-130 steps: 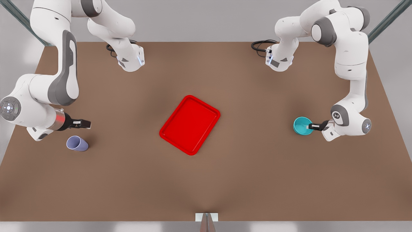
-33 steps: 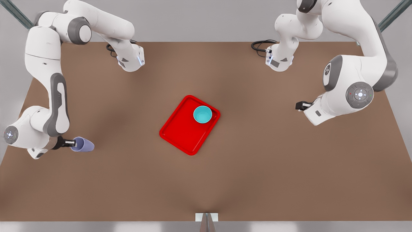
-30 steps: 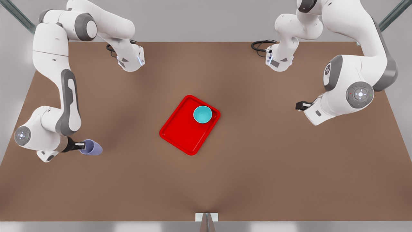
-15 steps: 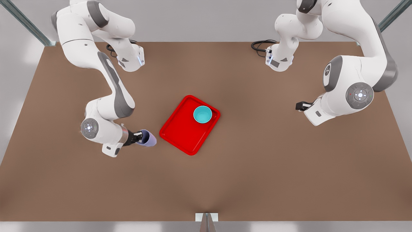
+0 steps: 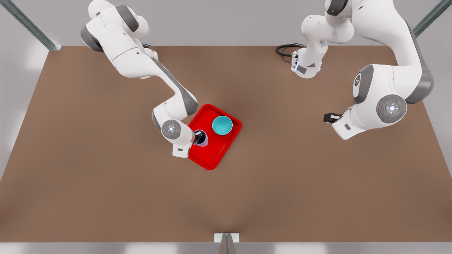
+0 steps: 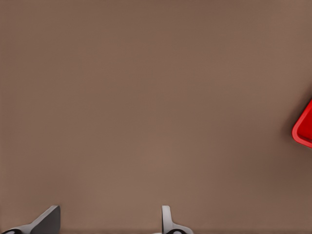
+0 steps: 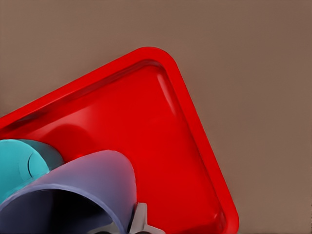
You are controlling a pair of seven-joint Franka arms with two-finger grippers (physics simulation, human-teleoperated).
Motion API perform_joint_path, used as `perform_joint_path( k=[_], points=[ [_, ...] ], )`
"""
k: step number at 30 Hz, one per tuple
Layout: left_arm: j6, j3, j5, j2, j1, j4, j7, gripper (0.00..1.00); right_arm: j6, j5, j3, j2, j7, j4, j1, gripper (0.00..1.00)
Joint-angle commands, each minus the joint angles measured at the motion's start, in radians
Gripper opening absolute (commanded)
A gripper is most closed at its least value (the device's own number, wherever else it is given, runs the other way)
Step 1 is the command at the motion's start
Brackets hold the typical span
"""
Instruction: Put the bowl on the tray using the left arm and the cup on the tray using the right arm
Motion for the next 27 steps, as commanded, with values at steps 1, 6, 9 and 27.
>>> perform_joint_path(
  k=[1, 6, 9, 27],
  points=[
    [0.0, 0.0, 0.0, 0.0, 0.0, 0.0, -0.001, 1.0, 0.001, -0.011, -0.003, 0.001, 0.004, 0.0, 0.011, 0.21],
    [0.002, 0.0, 0.002, 0.001, 0.0, 0.0, 0.001, 1.0, -0.002, -0.054, -0.004, 0.035, 0.002, -0.006, 0.012, 0.21],
    [0.002, 0.0, 0.002, 0.006, 0.0, 0.0, 0.001, 1.0, -0.005, -0.072, -0.004, 0.051, 0.004, -0.02, 0.011, 0.24],
    [0.002, 0.0, 0.003, 0.011, 0.002, 0.0, 0.001, 1.0, -0.036, -0.021, 0.0, -0.052, -0.007, 0.011, -0.175, 1.0]
  ],
)
